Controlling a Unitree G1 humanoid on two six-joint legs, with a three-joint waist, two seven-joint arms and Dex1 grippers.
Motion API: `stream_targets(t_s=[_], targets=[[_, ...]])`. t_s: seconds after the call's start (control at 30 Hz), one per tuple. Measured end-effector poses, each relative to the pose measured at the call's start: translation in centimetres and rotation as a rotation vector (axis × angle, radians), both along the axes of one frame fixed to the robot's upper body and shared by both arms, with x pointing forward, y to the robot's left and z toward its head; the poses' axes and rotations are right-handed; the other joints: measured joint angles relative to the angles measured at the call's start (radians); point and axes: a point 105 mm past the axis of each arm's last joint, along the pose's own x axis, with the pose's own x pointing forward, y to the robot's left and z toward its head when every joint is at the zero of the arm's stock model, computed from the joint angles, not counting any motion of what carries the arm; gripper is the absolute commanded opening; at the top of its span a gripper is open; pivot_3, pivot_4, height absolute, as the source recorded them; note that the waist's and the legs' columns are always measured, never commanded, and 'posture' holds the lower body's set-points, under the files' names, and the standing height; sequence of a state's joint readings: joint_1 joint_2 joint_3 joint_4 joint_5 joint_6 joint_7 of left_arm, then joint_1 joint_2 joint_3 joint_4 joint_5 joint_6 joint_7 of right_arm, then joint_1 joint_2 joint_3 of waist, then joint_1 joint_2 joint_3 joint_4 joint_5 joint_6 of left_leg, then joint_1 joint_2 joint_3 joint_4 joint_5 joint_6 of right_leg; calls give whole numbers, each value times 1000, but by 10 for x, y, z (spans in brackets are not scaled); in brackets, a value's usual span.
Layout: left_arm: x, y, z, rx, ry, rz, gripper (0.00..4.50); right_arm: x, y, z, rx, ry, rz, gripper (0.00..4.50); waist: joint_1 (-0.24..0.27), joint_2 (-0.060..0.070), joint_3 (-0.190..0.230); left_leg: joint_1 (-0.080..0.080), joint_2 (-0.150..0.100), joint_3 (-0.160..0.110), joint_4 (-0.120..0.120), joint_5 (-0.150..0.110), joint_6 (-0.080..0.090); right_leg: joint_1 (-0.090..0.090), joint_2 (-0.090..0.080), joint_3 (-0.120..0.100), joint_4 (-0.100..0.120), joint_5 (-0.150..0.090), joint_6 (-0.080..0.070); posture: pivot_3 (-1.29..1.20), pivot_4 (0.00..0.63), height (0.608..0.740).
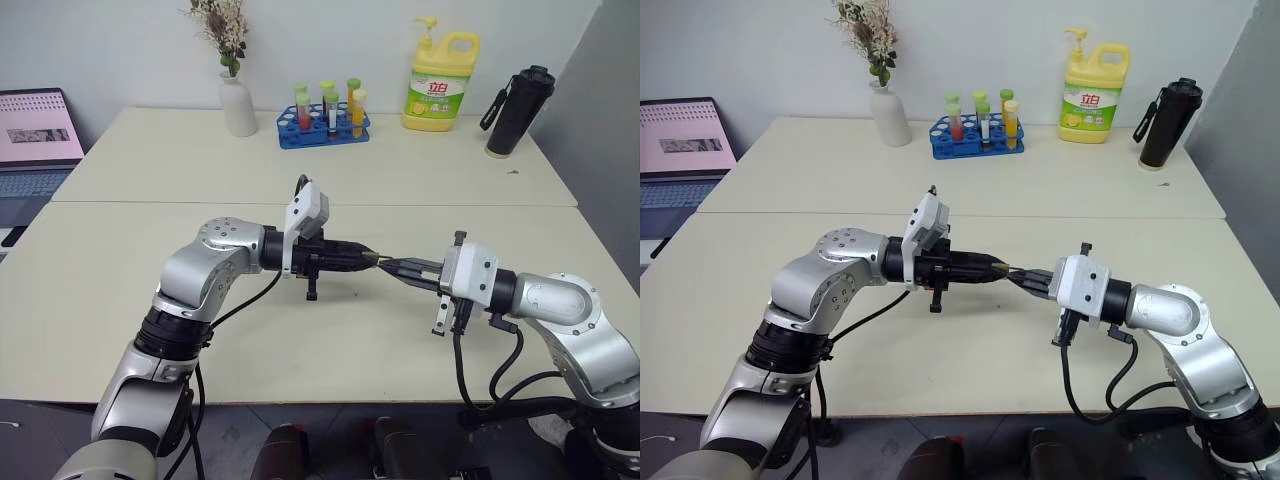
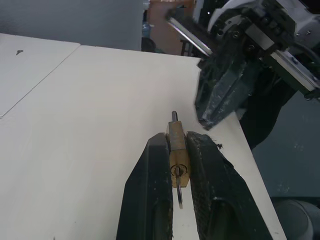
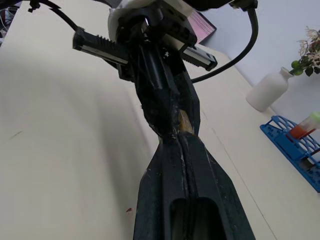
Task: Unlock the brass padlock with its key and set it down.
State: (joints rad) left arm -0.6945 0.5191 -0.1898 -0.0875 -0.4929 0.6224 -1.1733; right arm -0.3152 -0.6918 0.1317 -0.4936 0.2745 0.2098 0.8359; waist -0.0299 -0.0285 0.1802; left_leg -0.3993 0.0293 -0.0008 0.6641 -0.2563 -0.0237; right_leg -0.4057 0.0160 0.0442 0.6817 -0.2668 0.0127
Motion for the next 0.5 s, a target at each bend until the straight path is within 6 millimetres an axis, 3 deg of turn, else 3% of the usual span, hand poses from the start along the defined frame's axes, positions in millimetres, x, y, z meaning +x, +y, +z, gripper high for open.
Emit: stream_targets(t_s=[0.5], targets=[[-14,2,-1,16,-8,-50,153,8,-3,-11,-59,22,-3,0,1,0,0,0,0,0,0,0,0,0,0,0,0,0,0,0,150,740]])
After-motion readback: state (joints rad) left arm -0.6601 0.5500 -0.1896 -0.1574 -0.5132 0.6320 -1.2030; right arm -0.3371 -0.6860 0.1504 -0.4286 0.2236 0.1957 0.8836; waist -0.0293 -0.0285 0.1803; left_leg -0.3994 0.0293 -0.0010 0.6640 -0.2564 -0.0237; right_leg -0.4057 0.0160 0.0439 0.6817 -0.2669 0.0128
